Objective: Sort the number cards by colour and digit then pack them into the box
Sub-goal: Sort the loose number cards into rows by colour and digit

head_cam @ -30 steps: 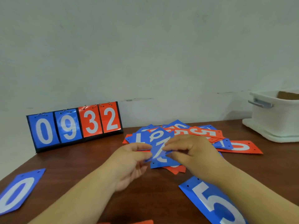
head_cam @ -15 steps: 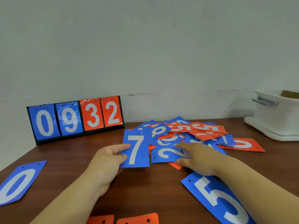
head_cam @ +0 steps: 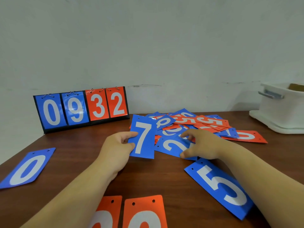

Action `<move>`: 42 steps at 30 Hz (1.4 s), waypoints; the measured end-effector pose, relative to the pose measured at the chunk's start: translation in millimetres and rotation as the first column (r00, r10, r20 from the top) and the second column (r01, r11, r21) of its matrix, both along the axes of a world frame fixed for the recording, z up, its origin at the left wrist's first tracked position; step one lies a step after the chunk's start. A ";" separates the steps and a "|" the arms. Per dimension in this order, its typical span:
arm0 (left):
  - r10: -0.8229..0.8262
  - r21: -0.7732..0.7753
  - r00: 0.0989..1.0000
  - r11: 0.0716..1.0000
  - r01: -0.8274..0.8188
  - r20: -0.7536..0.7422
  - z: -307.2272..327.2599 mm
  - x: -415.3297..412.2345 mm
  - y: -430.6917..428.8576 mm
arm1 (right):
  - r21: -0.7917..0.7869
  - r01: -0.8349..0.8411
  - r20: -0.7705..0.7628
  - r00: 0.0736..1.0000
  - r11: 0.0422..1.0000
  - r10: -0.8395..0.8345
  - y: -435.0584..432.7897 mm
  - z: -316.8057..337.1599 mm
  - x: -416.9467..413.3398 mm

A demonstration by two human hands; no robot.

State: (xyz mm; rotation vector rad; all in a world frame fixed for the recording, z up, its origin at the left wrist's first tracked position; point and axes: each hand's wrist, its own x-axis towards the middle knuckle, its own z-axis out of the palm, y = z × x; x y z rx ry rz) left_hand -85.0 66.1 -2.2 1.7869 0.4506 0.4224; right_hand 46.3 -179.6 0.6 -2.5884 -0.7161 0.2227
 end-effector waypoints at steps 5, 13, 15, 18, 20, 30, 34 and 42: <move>0.012 0.063 1.000 0.998 -0.013 0.011 0.7 -1.3 0.5 | 0.142 -0.006 0.115 0.993 0.990 -0.010 -0.7 -1.5 -1.4; 0.058 -0.030 0.987 0.998 -0.054 0.153 19.1 -8.7 3.7 | 0.544 0.025 0.304 0.926 0.839 -0.225 8.0 36.7 -21.5; 0.077 -0.051 0.978 0.996 -0.069 0.193 31.8 -13.5 8.3 | 0.563 0.035 0.235 0.951 0.825 -0.201 14.1 50.4 -29.0; 0.108 -0.097 0.967 0.991 -0.087 0.232 52.5 -25.0 23.0 | 0.551 0.019 0.147 0.982 0.834 -0.119 31.5 65.2 -43.5; 0.127 -0.107 0.960 0.989 -0.104 0.248 59.9 -40.0 34.4 | 0.548 0.002 0.126 0.988 0.836 -0.084 45.7 69.2 -56.4; 0.357 -0.171 0.922 0.928 -0.331 0.148 2.0 -141.0 100.3 | 0.413 -0.029 0.077 0.997 0.910 -0.003 119.5 42.3 -124.5; 0.378 -0.268 0.912 0.906 -0.328 0.161 -15.5 -155.5 110.4 | 0.351 -0.025 0.061 0.998 0.936 0.004 144.7 25.5 -138.0; 0.290 -0.137 0.953 0.951 -0.278 0.084 -17.4 -153.9 106.9 | -0.078 -0.059 0.081 0.995 0.995 0.065 164.8 -1.0 -141.5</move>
